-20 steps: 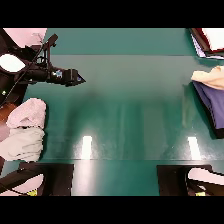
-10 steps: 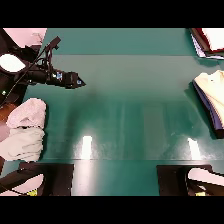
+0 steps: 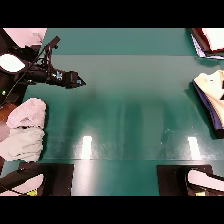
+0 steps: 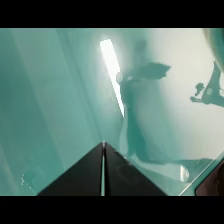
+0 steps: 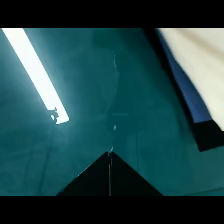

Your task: Fold the shirts.

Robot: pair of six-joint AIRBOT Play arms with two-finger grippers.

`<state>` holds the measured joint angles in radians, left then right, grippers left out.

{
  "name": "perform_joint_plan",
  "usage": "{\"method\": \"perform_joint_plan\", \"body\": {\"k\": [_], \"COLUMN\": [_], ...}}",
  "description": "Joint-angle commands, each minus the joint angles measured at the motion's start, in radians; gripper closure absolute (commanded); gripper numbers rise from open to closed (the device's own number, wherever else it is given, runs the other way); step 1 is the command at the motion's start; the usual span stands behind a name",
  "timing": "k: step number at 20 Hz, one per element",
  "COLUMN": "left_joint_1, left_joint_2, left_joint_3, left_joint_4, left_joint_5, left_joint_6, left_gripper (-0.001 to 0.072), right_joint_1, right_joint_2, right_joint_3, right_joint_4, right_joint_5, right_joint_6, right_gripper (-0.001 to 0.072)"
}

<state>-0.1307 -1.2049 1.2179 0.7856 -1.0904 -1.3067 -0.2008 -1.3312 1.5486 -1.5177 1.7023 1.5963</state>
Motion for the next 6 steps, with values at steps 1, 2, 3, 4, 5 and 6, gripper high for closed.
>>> {"method": "perform_joint_plan", "body": {"k": [1,2,3,4,5,6], "left_joint_1": [0.000,0.000,0.000,0.000,0.000,0.000], "left_joint_2": [0.001,0.001,0.001,0.001,0.001,0.001], "left_joint_3": [0.000,0.000,0.000,0.000,0.000,0.000], "left_joint_4": [-0.002,-0.002,-0.002,-0.001,-0.002,-0.002], "left_joint_5": [0.036,0.040,0.045,0.046,0.047,0.046], "left_joint_6": [-0.002,-0.002,-0.002,-0.002,-0.002,-0.002], "left_gripper": [0.0681,0.0682,0.0681,0.0682,0.0681,0.0681], "right_joint_1": [0.128,0.150,0.167,0.177,0.180,0.180], "right_joint_2": [0.007,0.007,0.007,0.007,0.007,0.007], "right_joint_3": [0.000,0.000,0.000,0.000,0.000,0.000], "right_joint_4": [0.030,0.030,0.030,0.030,0.030,0.030], "right_joint_5": [-0.029,-0.036,-0.040,-0.038,-0.034,-0.031], "right_joint_6": [-0.020,-0.020,-0.020,-0.020,-0.020,-0.020], "right_gripper": [0.0690,0.0690,0.0689,0.0690,0.0690,0.0690]}}
